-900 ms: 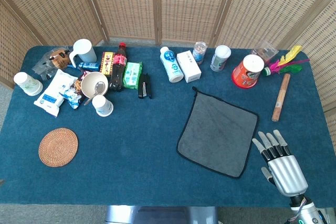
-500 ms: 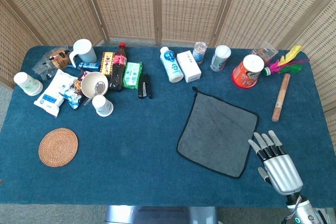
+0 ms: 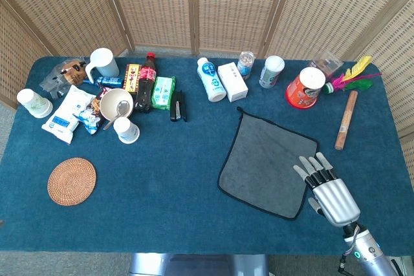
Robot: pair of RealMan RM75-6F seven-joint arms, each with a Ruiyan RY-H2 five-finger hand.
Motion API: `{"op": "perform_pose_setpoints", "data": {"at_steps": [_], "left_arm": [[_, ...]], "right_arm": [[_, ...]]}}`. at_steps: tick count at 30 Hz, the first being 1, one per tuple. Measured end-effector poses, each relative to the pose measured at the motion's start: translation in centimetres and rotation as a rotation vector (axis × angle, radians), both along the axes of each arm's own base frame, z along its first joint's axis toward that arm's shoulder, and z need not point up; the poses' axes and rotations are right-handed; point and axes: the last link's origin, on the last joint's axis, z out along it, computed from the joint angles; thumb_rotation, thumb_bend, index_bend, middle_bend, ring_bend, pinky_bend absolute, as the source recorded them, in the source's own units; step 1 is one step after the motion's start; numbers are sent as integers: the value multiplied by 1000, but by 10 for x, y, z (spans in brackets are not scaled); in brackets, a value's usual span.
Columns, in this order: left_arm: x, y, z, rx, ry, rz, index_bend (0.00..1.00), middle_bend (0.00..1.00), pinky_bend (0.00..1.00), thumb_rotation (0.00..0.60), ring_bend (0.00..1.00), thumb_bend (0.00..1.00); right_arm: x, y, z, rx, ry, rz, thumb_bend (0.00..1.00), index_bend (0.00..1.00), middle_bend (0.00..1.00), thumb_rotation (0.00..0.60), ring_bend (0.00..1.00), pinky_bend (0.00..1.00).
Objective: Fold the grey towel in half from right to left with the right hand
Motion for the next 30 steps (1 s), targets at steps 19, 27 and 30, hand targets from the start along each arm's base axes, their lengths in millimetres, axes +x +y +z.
{"op": "perform_pose_setpoints", "data": {"at_steps": [19,27,30], "left_arm": [[0,-1,-2,-7,1,2,11,0,4,600,0,198],[1,-2,-3,-14,2,1,10,0,4,600,0,198],[1,-2,-3,-17,0,1,9,0,5,600,0,198]], "right_arm": [[-21,-26,-11,84,120,108,142,111,0,600,0,166],[-35,-45,-21,89,180,183,131,112,0,600,0,212],[-36,-51,-27,90,181,200,111,112,0,600,0,228]]}}
